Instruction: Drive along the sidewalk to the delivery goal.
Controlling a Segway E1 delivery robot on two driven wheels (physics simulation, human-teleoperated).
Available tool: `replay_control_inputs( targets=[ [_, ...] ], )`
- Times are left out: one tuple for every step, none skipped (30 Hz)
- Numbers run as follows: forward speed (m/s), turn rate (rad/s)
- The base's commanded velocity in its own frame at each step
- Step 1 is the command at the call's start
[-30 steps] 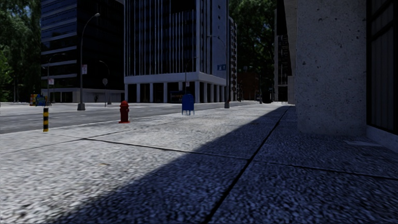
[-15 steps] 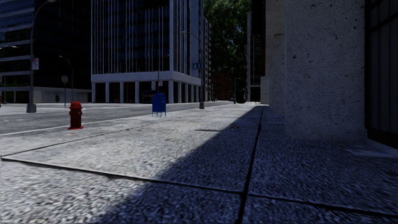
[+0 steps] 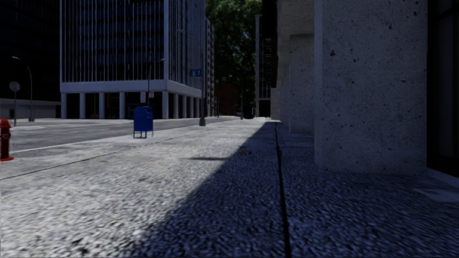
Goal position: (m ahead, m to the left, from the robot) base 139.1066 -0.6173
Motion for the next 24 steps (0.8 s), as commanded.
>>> replay_control_inputs(
  targets=[
    [2.0, -0.31],
    [2.0, -0.31],
    [2.0, -0.31],
    [2.0, -0.31],
    [2.0, -0.28],
    [2.0, -0.26],
    [2.0, -0.26],
    [2.0, -0.26],
    [2.0, -0.21],
    [2.0, -0.09],
    [2.0, 0.0],
    [2.0, 0.0],
    [2.0, 0.0],
    [2.0, 0.0],
    [2.0, 0.0],
    [2.0, 0.0],
    [2.0, 0.0],
    [2.0, 0.0],
    [2.0, 0.0],
    [2.0, 0.0],
    [2.0, 0.0],
    [2.0, 0.0],
    [2.0, 0.0],
    [2.0, 0.0]
  ],
)
